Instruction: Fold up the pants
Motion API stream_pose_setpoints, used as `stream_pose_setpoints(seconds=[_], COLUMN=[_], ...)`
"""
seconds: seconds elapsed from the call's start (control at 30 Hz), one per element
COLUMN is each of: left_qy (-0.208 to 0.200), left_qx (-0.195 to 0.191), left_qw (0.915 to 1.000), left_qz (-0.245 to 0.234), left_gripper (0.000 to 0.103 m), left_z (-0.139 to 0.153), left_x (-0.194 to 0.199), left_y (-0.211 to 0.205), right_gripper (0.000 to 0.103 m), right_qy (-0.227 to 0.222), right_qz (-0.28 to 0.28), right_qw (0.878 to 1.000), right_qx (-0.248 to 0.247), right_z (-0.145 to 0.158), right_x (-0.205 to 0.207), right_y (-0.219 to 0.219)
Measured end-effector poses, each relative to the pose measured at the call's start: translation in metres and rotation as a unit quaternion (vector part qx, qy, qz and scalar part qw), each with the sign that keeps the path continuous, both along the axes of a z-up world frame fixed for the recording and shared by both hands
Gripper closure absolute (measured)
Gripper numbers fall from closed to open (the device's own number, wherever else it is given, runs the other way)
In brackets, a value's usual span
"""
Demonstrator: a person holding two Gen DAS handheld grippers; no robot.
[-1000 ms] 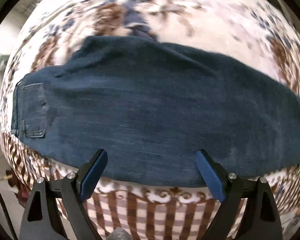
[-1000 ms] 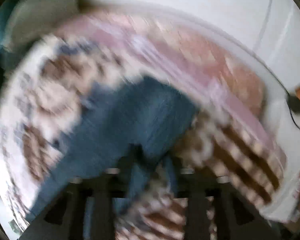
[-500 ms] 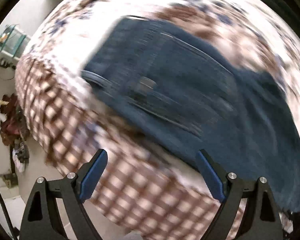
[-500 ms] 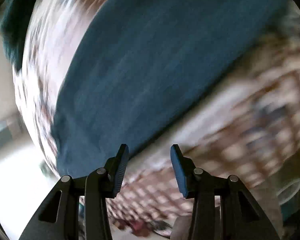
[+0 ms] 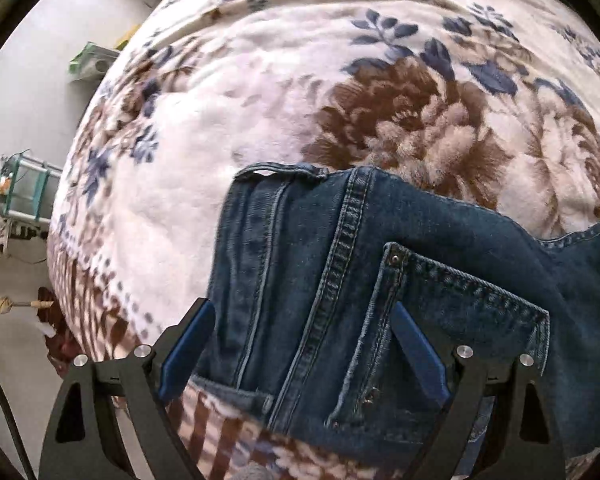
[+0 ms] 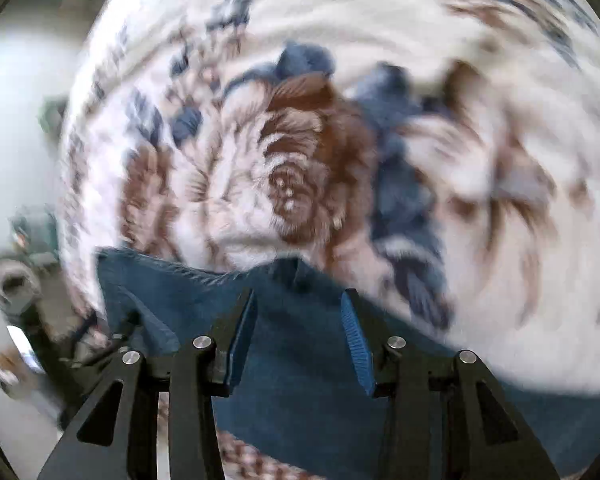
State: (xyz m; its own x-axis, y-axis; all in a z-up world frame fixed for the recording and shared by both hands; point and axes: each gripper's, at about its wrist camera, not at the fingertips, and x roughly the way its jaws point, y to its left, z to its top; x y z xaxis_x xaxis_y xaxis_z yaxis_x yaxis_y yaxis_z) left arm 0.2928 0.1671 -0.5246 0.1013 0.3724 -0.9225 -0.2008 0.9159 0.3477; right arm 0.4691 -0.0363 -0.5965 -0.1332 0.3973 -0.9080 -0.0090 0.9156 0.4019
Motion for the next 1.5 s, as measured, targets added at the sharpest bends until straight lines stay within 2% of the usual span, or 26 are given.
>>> stream_pose_setpoints(seconds=[0.13,0.27,0.33,0.47,0.6,0.63,0.67,0.7,0.77,0.8,0.83,0.87,0.9,1.0,1.07,1.1,1.13,1.2,1.23,1.3,1.33,1.4,1.43,1.5], left_qy=[-0.007,-0.004,-0.002,0.001,0.002,0.002,0.003,0.003,0.005,0.004,0.004,0.004,0.003,-0.001,-0.009,-0.017,-0.024,-0.033,-0.038,-0.04,-0.042,-0.052,-0.054,-0.037], left_qx=[-0.01,-0.025,-0.034,-0.037,-0.037,-0.038,-0.038,-0.039,-0.043,-0.045,-0.045,-0.048,-0.049,-0.059,-0.063,-0.067,-0.068,-0.069,-0.064,-0.062,-0.065,-0.075,-0.082,-0.062], left_qw=[0.9999,0.9997,0.9994,0.9993,0.9993,0.9992,0.9992,0.9991,0.999,0.9989,0.9989,0.9988,0.9988,0.9982,0.9976,0.9969,0.9962,0.9944,0.9932,0.9908,0.9894,0.9854,0.9851,0.99], left_qz=[-0.001,0.0,0.001,-0.006,-0.012,-0.012,-0.012,-0.011,-0.011,-0.011,-0.01,-0.009,-0.006,0.01,0.025,0.038,0.049,0.073,0.09,0.113,0.123,0.143,0.142,0.121], left_gripper=[0.013,0.013,0.013,0.012,0.012,0.012,0.012,0.011,0.009,0.009,0.009,0.009,0.009,0.009,0.009,0.009,0.009,0.009,0.009,0.009,0.009,0.009,0.009,0.009], left_z=[-0.001,-0.004,-0.006,-0.008,-0.009,-0.009,-0.01,-0.01,-0.011,-0.011,-0.011,-0.011,-0.011,-0.003,0.004,0.009,0.013,0.017,0.019,0.019,0.019,0.016,0.013,-0.002], left_x=[-0.007,-0.004,-0.002,0.0,0.0,0.0,0.0,0.0,-0.001,-0.002,-0.003,-0.003,-0.004,-0.009,-0.015,-0.02,-0.024,-0.033,-0.039,-0.047,-0.051,-0.056,-0.056,-0.051], left_y=[-0.001,0.003,0.004,0.005,0.006,0.006,0.007,0.007,0.008,0.01,0.011,0.012,0.012,0.017,0.021,0.026,0.03,0.041,0.049,0.061,0.066,0.075,0.076,0.073], right_gripper=[0.057,0.057,0.057,0.057,0.056,0.064,0.084,0.084,0.098,0.102,0.102,0.102,0.102,0.097,0.076,0.071,0.07,0.071,0.072,0.071,0.071,0.063,0.052,0.049], right_qy=[0.035,0.08,0.082,0.072,0.08,0.076,0.068,0.045,0.007,-0.009,-0.021,-0.018,0.001,0.008,0.023,0.033,0.042,0.018,0.015,0.017,0.013,-0.008,-0.014,-0.014], right_qz=[0.046,0.086,0.084,0.031,0.061,0.071,0.081,0.087,0.064,0.049,0.034,0.018,0.001,-0.014,0.008,0.015,0.025,0.019,-0.006,-0.087,-0.097,-0.109,-0.11,-0.118], right_qw=[0.998,0.99,0.991,0.996,0.995,0.994,0.994,0.995,0.998,0.998,0.997,0.997,0.999,1.0,0.997,0.996,0.996,0.999,0.998,0.995,0.995,0.994,0.994,0.993], right_qx=[0.035,0.081,0.07,0.053,0.015,0.011,0.011,0.001,-0.016,-0.038,-0.065,-0.071,-0.044,0.022,0.07,0.084,0.079,-0.036,-0.063,-0.043,-0.035,-0.023,-0.019,-0.026], right_z=[-0.006,-0.014,-0.024,-0.038,-0.045,-0.042,-0.035,-0.024,-0.006,-0.001,0.002,0.003,0.003,0.02,0.024,0.02,0.011,-0.009,-0.013,-0.009,-0.003,0.017,0.022,0.024], right_x=[-0.011,-0.032,-0.028,0.004,0.017,0.016,0.014,0.013,0.018,0.024,0.027,0.031,0.032,0.021,0.004,0.0,-0.007,-0.011,-0.01,-0.019,-0.028,-0.056,-0.072,-0.107], right_y=[0.013,0.02,0.021,0.018,0.036,0.039,0.04,0.037,0.026,0.019,0.011,0.002,-0.002,-0.007,0.007,0.014,0.019,0.013,0.002,-0.019,-0.019,-0.016,-0.01,-0.011])
